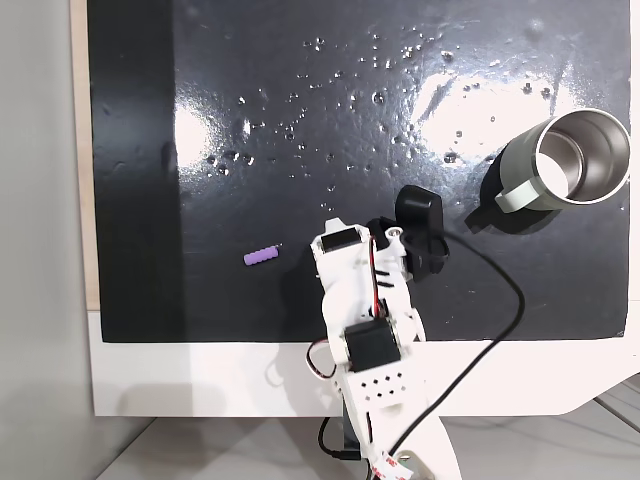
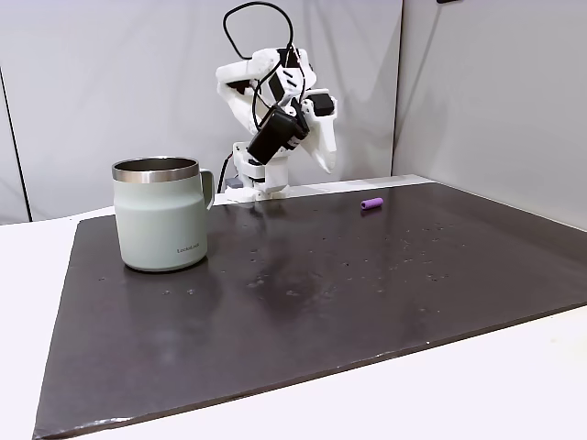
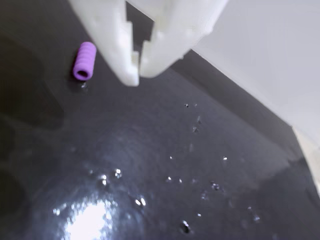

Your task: Grasp a pengrip and put it in the cup.

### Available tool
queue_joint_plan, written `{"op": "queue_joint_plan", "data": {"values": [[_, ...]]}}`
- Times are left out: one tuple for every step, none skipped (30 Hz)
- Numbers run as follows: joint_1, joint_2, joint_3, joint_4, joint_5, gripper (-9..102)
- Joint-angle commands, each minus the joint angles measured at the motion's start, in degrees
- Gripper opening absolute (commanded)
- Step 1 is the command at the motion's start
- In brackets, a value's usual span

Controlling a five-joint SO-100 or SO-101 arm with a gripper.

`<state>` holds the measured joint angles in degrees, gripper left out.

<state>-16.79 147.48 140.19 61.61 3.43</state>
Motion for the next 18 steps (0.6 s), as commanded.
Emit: {"op": "queue_joint_plan", "data": {"values": [[-0.97,-16.88,-15.38,2.81,5.8,0],[-1.32,-20.83,-18.02,3.69,7.56,0],[-1.85,-24.61,-20.57,4.57,9.32,0],[-2.37,-28.3,-23.03,5.54,11.25,0],[-3.08,-32.08,-25.75,6.86,13.36,0],[-3.78,-35.68,-28.3,8.35,15.29,0],[-4.39,-38.94,-30.67,10.02,17.31,0],[-5.1,-41.84,-32.61,11.43,19.25,0],[-5.89,-44.03,-34.01,12.57,20.74,0],[-6.77,-45.7,-34.89,13.27,22.15,0],[-7.82,-46.76,-35.07,13.54,23.2,0],[-9.05,-47.55,-35.07,13.62,23.99,0],[-10.37,-48.16,-35.16,14.06,24.87,0],[-11.69,-48.87,-35.33,14.77,25.84,0],[-13.01,-49.57,-35.68,15.47,26.72,0],[-14.15,-50.1,-35.77,15.82,27.42,0],[-15.29,-50.19,-35.77,15.82,27.69,0],[-16.17,-50.19,-35.77,15.82,27.77,0]]}}
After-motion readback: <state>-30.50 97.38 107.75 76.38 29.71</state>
